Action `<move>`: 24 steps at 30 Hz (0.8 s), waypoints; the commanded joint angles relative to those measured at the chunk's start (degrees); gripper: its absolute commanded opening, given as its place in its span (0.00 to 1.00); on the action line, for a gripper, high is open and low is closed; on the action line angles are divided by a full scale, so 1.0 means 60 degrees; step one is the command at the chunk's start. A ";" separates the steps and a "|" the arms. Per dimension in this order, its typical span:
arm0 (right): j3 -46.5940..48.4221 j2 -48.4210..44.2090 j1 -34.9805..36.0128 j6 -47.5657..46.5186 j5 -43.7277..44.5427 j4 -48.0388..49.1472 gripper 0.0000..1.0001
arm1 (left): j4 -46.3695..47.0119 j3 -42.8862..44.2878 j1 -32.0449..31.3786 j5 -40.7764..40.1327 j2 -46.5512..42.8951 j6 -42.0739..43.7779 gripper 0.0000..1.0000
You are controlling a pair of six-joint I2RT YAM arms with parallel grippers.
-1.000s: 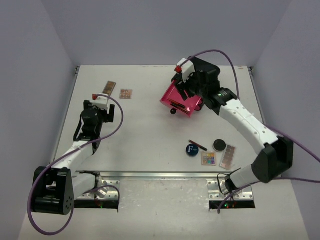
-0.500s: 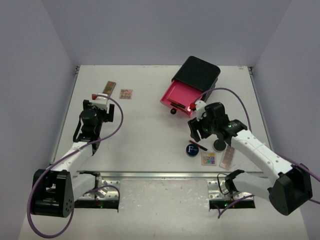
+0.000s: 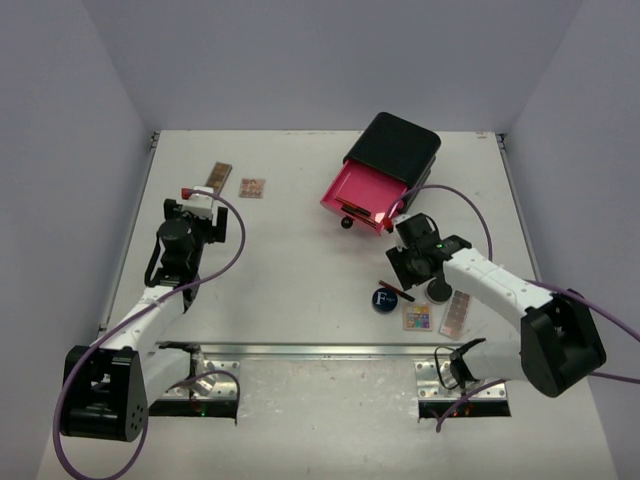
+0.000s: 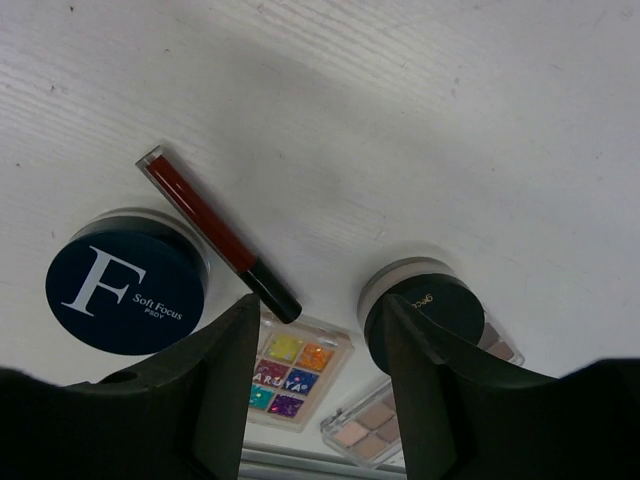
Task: Organize the makeup
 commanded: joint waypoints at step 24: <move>-0.1053 0.1248 0.0277 -0.1146 -0.1959 0.2894 0.48 | 0.0484 -0.0004 0.0092 -0.0173 -0.0032 0.0083 0.81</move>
